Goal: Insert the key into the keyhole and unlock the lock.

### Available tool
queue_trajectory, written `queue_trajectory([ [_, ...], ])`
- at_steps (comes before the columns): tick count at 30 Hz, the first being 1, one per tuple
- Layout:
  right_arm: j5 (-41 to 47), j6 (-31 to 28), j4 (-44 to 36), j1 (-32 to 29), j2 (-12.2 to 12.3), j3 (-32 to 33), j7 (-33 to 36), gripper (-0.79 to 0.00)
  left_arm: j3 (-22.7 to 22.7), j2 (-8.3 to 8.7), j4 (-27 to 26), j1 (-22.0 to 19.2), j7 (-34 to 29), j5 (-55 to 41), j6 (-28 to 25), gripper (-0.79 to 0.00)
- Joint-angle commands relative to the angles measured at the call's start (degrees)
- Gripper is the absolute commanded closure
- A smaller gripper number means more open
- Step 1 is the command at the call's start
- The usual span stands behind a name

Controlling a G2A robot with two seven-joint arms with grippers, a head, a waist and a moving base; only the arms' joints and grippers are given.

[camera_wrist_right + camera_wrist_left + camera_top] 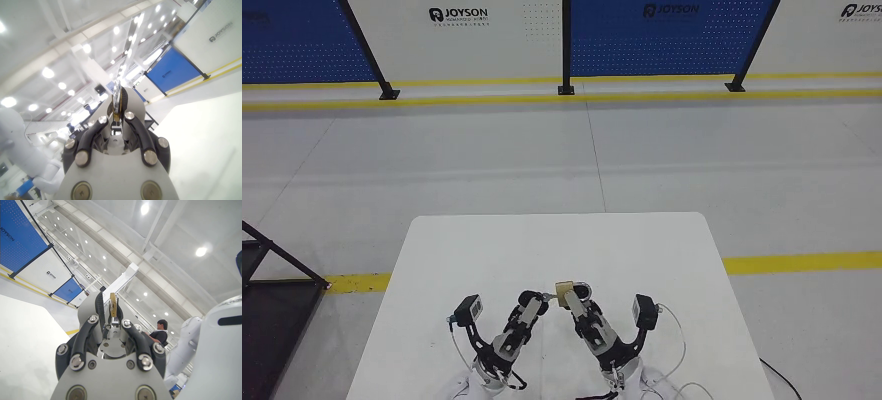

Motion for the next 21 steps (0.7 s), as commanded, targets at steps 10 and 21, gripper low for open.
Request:
queue_trajectory([
  [10, 0.9, 0.4, -2.6, -2.3, 1.4, 4.2, 7.1, 0.0, -1.4, 3.21, -0.9, 0.4, -3.9, 0.8, 0.0, -0.151],
  [21, 1.4, 1.5, -3.9, -3.1, 1.8, 5.1, 12.0, 0.0, 0.3, 5.14, -0.2, -1.0, -3.9, 1.5, 0.0, -0.074],
])
